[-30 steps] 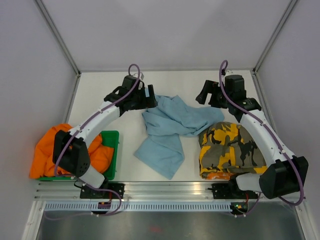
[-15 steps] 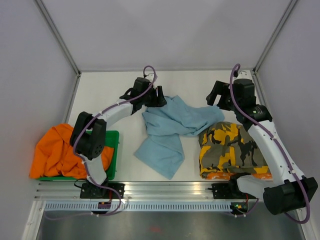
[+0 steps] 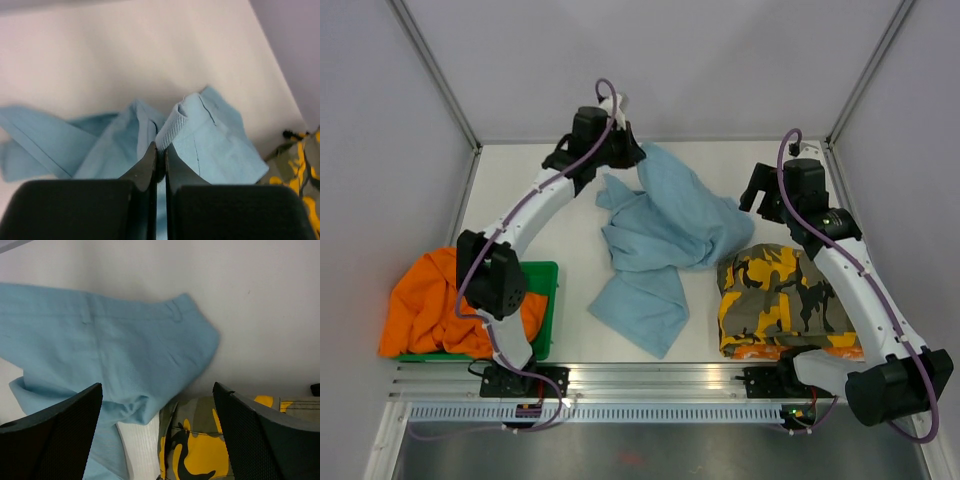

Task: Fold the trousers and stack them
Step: Flatten the trousers out

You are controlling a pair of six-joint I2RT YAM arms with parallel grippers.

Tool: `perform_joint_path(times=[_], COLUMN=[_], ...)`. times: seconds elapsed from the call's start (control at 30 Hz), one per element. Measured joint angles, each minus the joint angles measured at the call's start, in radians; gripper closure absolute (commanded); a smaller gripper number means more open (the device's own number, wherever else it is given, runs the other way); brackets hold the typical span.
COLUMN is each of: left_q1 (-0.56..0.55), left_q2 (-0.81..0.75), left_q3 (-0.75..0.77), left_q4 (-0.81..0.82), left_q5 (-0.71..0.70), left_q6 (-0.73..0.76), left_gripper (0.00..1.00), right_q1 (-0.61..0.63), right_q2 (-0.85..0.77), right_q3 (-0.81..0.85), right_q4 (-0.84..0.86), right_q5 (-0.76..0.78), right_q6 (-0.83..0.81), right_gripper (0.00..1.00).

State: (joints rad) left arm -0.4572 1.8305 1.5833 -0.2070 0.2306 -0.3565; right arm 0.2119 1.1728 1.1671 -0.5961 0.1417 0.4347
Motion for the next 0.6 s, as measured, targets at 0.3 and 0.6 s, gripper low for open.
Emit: perform_joint_path(times=[0.3,0.6], left_q1=[0.211,0.032], left_q2=[0.131,0.144], left_q3=[0.856,0.812], left_q4=[-0.256,-0.208], left_q5=[-0.224,-0.319], left_q6=[0.035,0.148], left_gripper=[0.98,0.98], right_q1=[-0.016,-0.297], right_q2=[0.005,0.030], right_q3=[0.001,0.018], right_q4=[-0.005,-0.020], right_q5=[0.045,-0.006], right_q6=[0.063,0.126], right_gripper=[0.02,0.02])
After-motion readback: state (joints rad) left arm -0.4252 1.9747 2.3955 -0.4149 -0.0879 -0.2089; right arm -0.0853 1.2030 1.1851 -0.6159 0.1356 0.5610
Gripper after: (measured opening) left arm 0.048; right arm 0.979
